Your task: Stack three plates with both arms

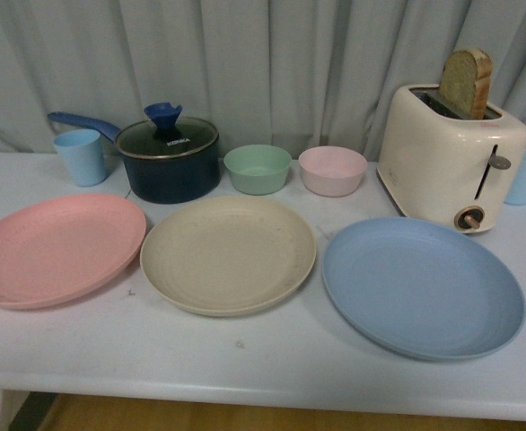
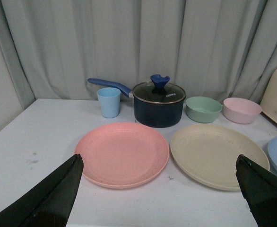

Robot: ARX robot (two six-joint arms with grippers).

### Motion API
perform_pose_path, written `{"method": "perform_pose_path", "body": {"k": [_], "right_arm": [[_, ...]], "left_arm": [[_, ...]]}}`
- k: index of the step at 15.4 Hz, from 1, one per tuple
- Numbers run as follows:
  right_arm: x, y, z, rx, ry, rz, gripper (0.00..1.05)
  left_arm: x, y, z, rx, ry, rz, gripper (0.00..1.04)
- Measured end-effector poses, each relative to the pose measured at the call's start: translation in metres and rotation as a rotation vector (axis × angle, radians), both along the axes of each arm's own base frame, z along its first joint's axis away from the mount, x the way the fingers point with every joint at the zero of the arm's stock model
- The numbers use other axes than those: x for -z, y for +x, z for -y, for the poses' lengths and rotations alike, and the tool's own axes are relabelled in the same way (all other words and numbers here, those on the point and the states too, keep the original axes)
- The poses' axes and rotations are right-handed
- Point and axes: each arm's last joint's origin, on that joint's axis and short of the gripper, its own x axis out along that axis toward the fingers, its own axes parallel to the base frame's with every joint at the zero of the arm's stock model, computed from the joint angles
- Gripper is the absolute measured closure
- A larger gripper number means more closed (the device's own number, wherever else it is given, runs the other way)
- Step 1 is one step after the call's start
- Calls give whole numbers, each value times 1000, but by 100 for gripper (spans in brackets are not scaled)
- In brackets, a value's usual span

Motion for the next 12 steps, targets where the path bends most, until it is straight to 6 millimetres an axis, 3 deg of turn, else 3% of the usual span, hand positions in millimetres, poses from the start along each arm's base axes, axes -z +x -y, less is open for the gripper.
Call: {"method": "perform_pose_path", "body": {"k": [12], "right_arm": [[0, 0, 0, 0, 0, 0, 6]], "left_arm": [[0, 0, 0, 0, 0, 0, 7]]}}
